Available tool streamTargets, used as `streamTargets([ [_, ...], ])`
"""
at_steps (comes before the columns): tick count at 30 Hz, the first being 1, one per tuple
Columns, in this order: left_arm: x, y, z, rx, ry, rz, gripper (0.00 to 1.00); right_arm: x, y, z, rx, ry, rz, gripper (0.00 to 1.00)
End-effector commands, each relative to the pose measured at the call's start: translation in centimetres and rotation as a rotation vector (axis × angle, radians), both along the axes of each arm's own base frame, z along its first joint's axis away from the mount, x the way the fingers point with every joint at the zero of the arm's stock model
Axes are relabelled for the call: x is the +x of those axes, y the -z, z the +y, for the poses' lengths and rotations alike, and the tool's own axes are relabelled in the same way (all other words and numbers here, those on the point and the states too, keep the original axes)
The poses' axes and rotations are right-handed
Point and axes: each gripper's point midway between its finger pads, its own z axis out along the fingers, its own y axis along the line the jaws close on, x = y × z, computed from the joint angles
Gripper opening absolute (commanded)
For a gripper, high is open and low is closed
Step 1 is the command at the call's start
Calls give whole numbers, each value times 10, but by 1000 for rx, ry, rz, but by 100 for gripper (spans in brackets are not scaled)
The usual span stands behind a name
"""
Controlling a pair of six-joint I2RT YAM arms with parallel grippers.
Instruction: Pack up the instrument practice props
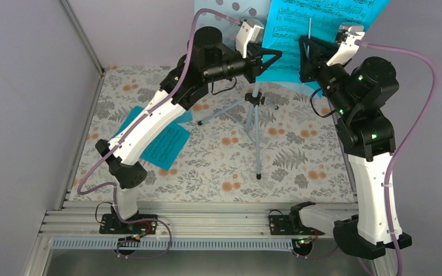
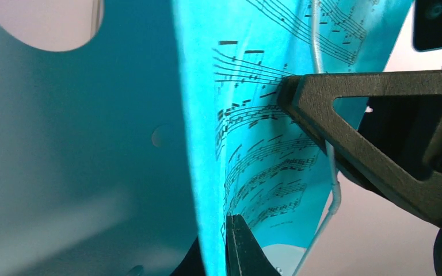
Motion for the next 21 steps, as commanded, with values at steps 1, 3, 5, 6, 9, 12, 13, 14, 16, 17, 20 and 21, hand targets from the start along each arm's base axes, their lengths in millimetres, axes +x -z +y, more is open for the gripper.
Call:
streamTargets([
  [1,3,-11,6,-26,-50,-14,2,-7,-17,-3,-11,5,-74,9],
  [3,8,-9,9,-24,-84,4,2,-7,-15,-5,-25,15,-90,3],
  [5,12,-8,14,-21,-119,14,2,-11,-14,-9,-37,34,-122,3],
  [6,14,-7,16,-18,-135,19,2,-12,-13,-10,-45,46,-134,3],
  [9,17,-9,22,-23,-170,38,2,-12,-9,-14,-62,70,-154,3],
  [12,18,-12,28,-35,-189,62,2,-14,-9,-13,-69,63,-177,3],
  [13,18,-13,29,-40,-189,66,2,-15,-10,-12,-67,59,-187,3],
  [14,17,-14,30,-43,-188,70,3,-18,-11,-12,-65,55,-200,3],
  [16,15,-16,32,-50,-186,76,2,-18,-11,-12,-68,53,-212,3],
  [17,13,-18,33,-54,-184,73,2,-18,-10,-11,-69,54,-213,3],
  [20,12,-23,42,-55,-197,64,2,-16,-9,-11,-72,56,-210,3],
  [21,12,-22,44,-52,-202,65,2,-15,-8,-11,-71,57,-207,3],
])
